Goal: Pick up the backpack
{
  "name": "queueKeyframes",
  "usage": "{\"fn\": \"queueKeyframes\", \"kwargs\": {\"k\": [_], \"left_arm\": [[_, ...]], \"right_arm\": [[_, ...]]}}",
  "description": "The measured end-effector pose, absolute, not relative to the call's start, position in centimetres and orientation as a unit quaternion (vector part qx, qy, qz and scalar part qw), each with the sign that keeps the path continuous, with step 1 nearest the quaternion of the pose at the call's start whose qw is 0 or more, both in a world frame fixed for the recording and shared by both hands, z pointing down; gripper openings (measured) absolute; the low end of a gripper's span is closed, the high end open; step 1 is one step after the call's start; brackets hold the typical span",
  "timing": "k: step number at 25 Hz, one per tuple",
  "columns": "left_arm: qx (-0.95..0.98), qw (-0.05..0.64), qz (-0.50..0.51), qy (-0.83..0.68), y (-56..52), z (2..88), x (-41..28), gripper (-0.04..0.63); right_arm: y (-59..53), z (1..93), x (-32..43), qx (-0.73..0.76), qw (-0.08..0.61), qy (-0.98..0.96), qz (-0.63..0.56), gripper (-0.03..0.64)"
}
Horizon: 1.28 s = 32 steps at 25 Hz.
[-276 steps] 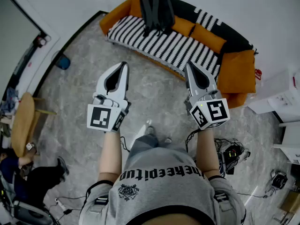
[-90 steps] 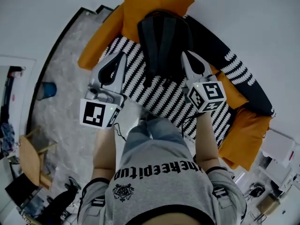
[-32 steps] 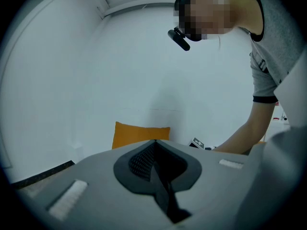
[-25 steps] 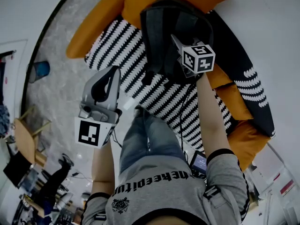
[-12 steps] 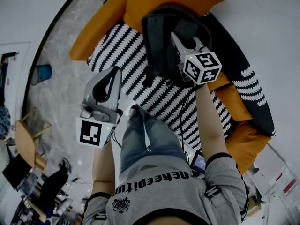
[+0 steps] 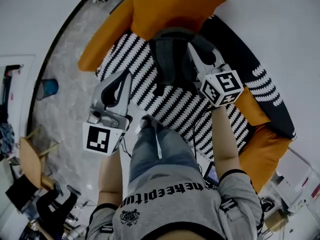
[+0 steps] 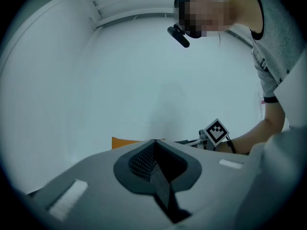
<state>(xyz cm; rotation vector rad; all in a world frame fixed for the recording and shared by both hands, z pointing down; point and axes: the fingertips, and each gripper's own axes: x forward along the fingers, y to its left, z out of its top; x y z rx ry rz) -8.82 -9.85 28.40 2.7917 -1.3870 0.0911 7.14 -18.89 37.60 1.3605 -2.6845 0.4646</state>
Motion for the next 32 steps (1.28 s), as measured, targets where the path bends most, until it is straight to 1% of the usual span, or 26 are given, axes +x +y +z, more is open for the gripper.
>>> {"fn": "queueKeyframes", "kwargs": {"k": [5,12,23,28,32], "left_arm": [[0.901,-0.001,0.025,-0.432,-9.2,27.2,-9.4,0.017],[0.907,-0.022,0.014,-0.420,-8.1,24.3,-11.0,0.017],[0.912,-0.049,-0.015,-0.407,-6.5,19.7,-12.5,0.017],[0.912,-0.057,-0.029,-0.405,-5.4,18.1,-13.6,0.017],[0.914,-0.064,-0.037,-0.399,-4.3,17.0,-14.0,0.017]], "right_arm": [[-15.6,35.7,6.5,0.453,0.046,-0.879,0.142,0.028],[-12.2,29.7,5.0,0.468,0.038,-0.878,0.090,0.028],[-9.6,22.2,7.2,0.529,0.032,-0.848,0.030,0.028],[-7.2,20.3,6.9,0.546,0.039,-0.837,0.019,0.028],[-4.6,19.2,7.0,0.563,0.031,-0.825,0.022,0.029]]}}
